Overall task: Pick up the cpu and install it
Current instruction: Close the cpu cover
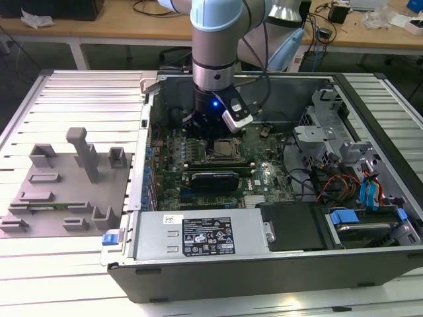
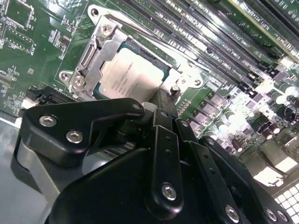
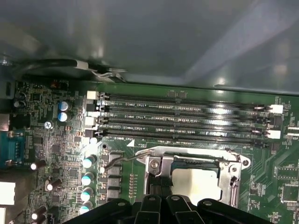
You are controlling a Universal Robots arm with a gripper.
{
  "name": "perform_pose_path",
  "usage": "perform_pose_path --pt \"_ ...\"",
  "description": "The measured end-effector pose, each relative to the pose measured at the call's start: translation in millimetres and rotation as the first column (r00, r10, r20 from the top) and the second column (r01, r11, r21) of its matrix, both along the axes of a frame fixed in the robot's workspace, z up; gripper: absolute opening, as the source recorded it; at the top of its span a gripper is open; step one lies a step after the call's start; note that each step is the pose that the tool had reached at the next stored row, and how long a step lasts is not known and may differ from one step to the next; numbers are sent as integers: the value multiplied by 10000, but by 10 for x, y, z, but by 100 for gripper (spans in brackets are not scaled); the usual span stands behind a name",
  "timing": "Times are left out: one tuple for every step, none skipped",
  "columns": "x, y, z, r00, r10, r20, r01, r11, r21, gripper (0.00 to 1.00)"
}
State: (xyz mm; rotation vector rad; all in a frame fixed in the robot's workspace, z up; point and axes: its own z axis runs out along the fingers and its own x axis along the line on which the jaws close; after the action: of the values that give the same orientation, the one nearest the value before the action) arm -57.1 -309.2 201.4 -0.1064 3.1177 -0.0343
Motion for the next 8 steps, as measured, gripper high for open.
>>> perform_pose_path --pt "0 0 0 10000 1 -1 -1 10000 0 11" --pt "1 1 2 10000 2 0 -2 10000 -1 11" --pt "1 2 6 10000 0 4 0 10000 2 11" --pt "1 3 14 10000 0 8 0 10000 6 11" --pt "1 2 55 10000 0 3 0 10000 -12 11" --pt "1 2 83 10000 0 4 0 10000 -18 11" --pt "1 2 99 10000 0 3 0 10000 -25 11" --pt "1 2 135 10000 0 2 0 10000 -35 11"
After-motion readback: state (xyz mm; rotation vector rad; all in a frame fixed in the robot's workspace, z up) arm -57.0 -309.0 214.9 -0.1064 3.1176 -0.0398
